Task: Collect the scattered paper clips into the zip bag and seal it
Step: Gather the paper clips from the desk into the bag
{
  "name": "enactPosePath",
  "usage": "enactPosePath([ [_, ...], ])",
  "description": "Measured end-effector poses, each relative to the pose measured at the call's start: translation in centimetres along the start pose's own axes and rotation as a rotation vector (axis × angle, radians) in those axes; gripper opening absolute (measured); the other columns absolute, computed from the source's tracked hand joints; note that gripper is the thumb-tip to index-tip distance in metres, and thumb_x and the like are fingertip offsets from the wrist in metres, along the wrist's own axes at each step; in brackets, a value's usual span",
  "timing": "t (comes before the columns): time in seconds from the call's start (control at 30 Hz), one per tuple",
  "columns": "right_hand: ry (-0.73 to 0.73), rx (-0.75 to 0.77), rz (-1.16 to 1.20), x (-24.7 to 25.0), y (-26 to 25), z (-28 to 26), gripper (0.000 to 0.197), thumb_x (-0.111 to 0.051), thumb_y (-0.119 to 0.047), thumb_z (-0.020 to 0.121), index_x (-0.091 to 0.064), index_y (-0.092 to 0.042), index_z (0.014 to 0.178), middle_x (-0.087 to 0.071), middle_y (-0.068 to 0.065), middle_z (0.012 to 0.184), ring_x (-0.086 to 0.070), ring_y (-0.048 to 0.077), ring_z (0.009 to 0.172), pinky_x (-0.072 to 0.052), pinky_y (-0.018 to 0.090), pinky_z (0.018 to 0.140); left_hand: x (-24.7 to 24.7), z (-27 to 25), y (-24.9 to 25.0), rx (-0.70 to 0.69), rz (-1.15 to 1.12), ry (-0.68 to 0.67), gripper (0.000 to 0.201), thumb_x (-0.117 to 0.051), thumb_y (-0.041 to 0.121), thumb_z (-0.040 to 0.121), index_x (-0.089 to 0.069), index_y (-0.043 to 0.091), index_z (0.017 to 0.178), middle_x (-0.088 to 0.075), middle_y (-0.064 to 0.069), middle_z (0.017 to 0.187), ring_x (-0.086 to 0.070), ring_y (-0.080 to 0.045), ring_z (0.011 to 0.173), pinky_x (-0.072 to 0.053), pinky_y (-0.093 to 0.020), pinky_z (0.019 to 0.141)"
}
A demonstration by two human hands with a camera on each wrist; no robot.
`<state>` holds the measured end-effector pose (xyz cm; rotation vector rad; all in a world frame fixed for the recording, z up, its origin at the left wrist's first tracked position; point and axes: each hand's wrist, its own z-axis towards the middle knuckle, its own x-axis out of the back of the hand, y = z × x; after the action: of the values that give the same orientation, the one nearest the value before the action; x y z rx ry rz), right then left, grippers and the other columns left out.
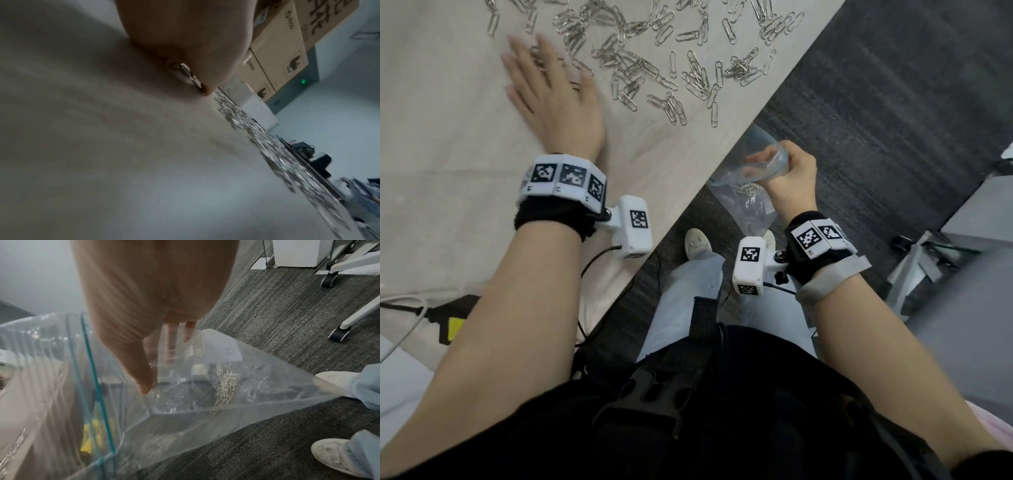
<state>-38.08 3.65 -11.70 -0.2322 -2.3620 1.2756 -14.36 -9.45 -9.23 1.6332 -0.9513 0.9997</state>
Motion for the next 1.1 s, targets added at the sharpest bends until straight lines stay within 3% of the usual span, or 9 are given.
enactPosePath([
  [0.13,-0.009,-0.004,-0.012,-0.1,-0.3,-0.1,0.036,-0.081,-0.006,0.064,-0.064,-0.037,0.055,-0.073,0.019,0.086,-0.069,0.032,0.082,-0.056,0.042,0.077,-0.7,-2.9,2.1,-0.138,-0.078,-0.087,0.059,-0.035,0.037,0.097,-0.014,0.014,0.148,-0.003,-0.010,0.158,0.003,-0.031,0.145,0.002,-0.044,0.118],
  [0.37,-0.010,-0.019,-0.044,0.1,-0.1,-0.1,0.030,-0.082,-0.010,0.063,-0.060,-0.030,0.059,-0.073,0.020,0.085,-0.068,0.039,0.086,-0.056,0.048,0.079,-0.2,-6.3,3.9,-0.317,-0.231,-0.088,0.048,-0.050,0.024,0.081,-0.053,0.020,0.128,-0.046,0.001,0.137,-0.033,-0.024,0.127,-0.029,-0.035,0.105],
  [0.5,-0.024,-0.012,-0.029,0.2,0.1,-0.3,0.031,-0.082,-0.006,0.065,-0.060,-0.028,0.062,-0.073,0.019,0.086,-0.068,0.027,0.080,-0.056,0.043,0.077,1.2,-5.5,3.6,-0.212,-0.158,-0.083,0.059,-0.050,0.010,0.073,-0.049,0.024,0.131,-0.040,-0.001,0.137,-0.030,-0.023,0.127,-0.025,-0.032,0.098],
  [0.57,-0.033,-0.010,-0.028,0.2,0.2,-0.4,0.030,-0.081,-0.008,0.064,-0.061,-0.030,0.060,-0.073,0.019,0.085,-0.070,0.032,0.083,-0.058,0.048,0.078,1.8,-4.6,3.0,-0.129,-0.093,-0.110,0.062,-0.053,0.010,0.074,-0.042,0.019,0.134,-0.036,-0.008,0.134,-0.032,-0.025,0.125,-0.029,-0.033,0.100],
  [0.63,-0.045,-0.017,-0.018,0.2,0.3,-0.6,0.030,-0.081,-0.009,0.062,-0.063,-0.034,0.059,-0.073,0.018,0.085,-0.070,0.037,0.086,-0.057,0.054,0.077,2.0,-4.1,2.5,-0.122,-0.143,-0.164,0.060,-0.056,0.012,0.074,-0.043,0.013,0.132,-0.037,-0.009,0.122,-0.043,-0.021,0.111,-0.037,-0.030,0.101],
  [0.7,-0.054,-0.021,-0.014,0.2,0.3,-0.7,0.032,-0.080,-0.009,0.062,-0.064,-0.036,0.058,-0.073,0.017,0.085,-0.069,0.037,0.087,-0.057,0.055,0.077,1.8,-4.2,2.6,-0.149,-0.201,-0.177,0.050,-0.055,0.007,0.074,-0.051,0.012,0.124,-0.040,-0.003,0.110,-0.050,-0.012,0.083,-0.046,-0.029,0.094],
  [0.77,-0.066,-0.015,-0.018,0.3,0.3,-0.8,0.035,-0.080,-0.007,0.063,-0.064,-0.037,0.057,-0.074,0.015,0.085,-0.070,0.035,0.087,-0.057,0.054,0.079,1.4,-4.8,3.3,-0.171,-0.258,-0.160,0.048,-0.054,0.002,0.073,-0.057,0.015,0.120,-0.048,-0.003,0.107,-0.053,-0.008,0.074,-0.050,-0.032,0.091],
  [0.97,-0.083,-0.002,-0.018,0.7,0.0,-1.0,0.032,-0.081,-0.011,0.062,-0.064,-0.038,0.057,-0.074,0.013,0.085,-0.071,0.032,0.087,-0.057,0.051,0.081,-0.4,-6.7,5.9,-0.268,-0.422,-0.200,0.043,-0.057,-0.004,0.074,-0.062,0.012,0.113,-0.054,0.000,0.099,-0.061,-0.017,0.082,-0.055,-0.034,0.081],
  [1.1,-0.077,0.010,-0.011,1.0,0.1,-0.9,0.032,-0.083,-0.012,0.061,-0.064,-0.038,0.057,-0.075,0.011,0.084,-0.071,0.031,0.087,-0.058,0.051,0.081,0.4,-6.0,5.6,-0.328,-0.342,-0.110,0.053,-0.055,0.004,0.078,-0.051,0.019,0.129,-0.043,-0.006,0.130,-0.042,-0.022,0.120,-0.044,-0.032,0.101],
])
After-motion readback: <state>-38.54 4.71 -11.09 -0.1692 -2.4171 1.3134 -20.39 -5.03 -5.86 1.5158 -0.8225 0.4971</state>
